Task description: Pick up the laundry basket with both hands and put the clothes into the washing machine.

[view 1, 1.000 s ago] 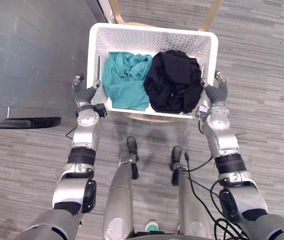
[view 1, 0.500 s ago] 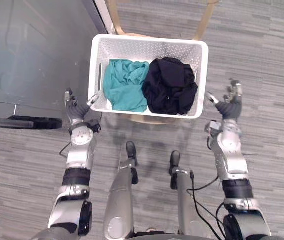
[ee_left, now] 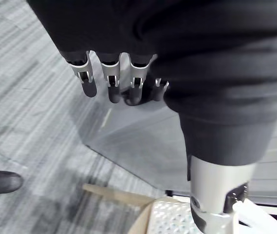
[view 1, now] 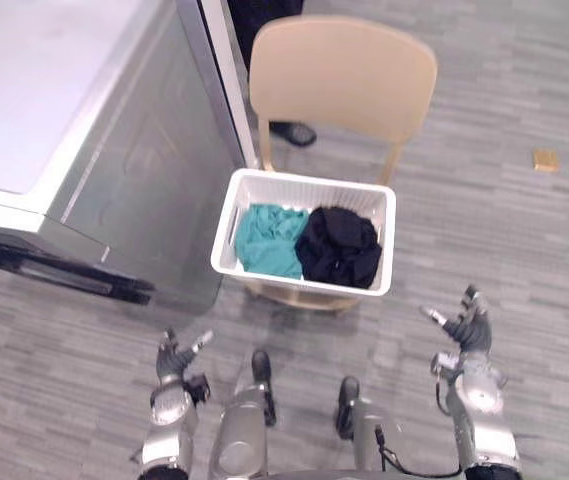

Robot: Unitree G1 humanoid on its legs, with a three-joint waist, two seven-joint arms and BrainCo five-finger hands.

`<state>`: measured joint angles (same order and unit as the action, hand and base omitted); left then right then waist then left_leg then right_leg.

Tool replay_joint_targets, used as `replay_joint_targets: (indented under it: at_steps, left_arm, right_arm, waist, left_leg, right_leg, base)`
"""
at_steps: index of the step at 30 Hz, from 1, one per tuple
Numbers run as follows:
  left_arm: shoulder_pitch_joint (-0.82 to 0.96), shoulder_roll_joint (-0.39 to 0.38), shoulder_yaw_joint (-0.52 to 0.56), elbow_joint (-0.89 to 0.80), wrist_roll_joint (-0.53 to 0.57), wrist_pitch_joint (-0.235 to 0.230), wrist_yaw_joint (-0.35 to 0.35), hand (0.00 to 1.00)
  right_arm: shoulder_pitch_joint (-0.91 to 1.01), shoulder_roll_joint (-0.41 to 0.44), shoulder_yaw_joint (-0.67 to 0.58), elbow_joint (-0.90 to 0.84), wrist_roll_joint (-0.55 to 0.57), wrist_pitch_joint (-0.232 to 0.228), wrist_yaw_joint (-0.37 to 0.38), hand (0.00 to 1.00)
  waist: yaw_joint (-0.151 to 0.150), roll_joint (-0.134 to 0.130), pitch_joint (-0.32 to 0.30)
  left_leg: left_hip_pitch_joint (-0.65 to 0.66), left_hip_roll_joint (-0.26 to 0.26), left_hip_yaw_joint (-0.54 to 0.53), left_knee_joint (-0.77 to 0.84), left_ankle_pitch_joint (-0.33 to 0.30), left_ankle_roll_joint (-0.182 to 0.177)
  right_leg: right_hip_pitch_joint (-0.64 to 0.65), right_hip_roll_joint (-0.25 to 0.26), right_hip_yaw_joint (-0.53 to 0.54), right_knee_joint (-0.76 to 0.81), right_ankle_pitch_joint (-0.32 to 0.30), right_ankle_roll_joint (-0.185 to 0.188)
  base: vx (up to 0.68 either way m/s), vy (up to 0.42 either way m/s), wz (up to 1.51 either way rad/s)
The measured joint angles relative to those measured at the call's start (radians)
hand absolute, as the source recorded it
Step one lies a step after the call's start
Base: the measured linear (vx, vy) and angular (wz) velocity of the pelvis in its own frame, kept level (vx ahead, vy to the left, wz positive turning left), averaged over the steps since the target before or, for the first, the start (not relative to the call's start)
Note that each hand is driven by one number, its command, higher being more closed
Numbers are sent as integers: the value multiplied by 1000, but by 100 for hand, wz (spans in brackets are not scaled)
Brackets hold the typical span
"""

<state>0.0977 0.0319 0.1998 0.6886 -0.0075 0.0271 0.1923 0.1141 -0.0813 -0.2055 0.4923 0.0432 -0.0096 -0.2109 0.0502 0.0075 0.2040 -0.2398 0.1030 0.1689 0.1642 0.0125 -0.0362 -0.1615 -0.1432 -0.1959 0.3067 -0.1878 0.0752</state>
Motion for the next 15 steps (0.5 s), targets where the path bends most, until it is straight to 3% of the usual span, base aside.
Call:
replay_joint_targets:
  at_steps: [5, 9, 10, 11, 13, 14, 15]
  left_arm:
    - [0, 1, 9, 107, 61, 5, -18, 0]
    - [-10, -1, 9, 108, 81, 2, -17, 0]
    - [-11, -3, 10, 110, 81, 2, -17, 0]
    - [-32, -9, 11, 125, 80, 2, -17, 0]
    - [-42, -9, 20, 142, 90, -4, -15, 0]
    - [-42, -9, 12, 165, 94, -8, -15, 0]
    - [-45, -9, 5, 180, 99, -11, -15, 0]
  right_arm:
    - [-3, 15, -1, 184, -45, 19, 21, 0]
    - [-32, 17, 0, 258, -45, 19, 20, 0]
    - [-47, 15, -5, 277, -45, 19, 20, 0]
    - [-61, 13, -13, 282, -46, 20, 19, 0]
    - [-77, -5, -31, 303, -56, 21, 19, 0]
    - [-87, -19, -44, 320, -60, 22, 18, 0]
    - [-88, -29, -50, 330, -66, 20, 18, 0]
  waist:
    - [19, 2, -25]
    - [20, 7, -29]
    - [19, 6, -32]
    - [19, -3, -29]
    - [21, -8, -29]
    - [17, -11, -36]
    - [16, -3, -42]
  left_leg:
    - [21, -16, -43, 5, -1, -1]
    - [-93, -29, -89, 90, -5, -4]
    - [-124, -11, -44, 83, -35, 3]
    - [-149, 29, 68, 150, -50, 33]
    - [-145, 111, 137, 258, -64, 46]
    - [-115, 170, 142, 286, -64, 45]
    - [-99, 196, 138, 280, -64, 45]
  right_leg:
    - [52, -12, -50, -2, -19, 4]
    - [5, -44, -150, 83, -61, 4]
    - [-15, -65, -182, 95, -60, 0]
    - [-26, -100, -216, 106, -52, -6]
    - [-21, -159, -244, 139, -48, 1]
    - [-9, -190, -254, 142, -36, 22]
    - [1, -202, -261, 136, -29, 35]
  base:
    - [9, -3, 27]
    - [-70, 7, 83]
    - [-72, 53, 89]
    - [-49, 72, 84]
    - [14, 173, 72]
    - [28, 258, 59]
    - [40, 352, 57]
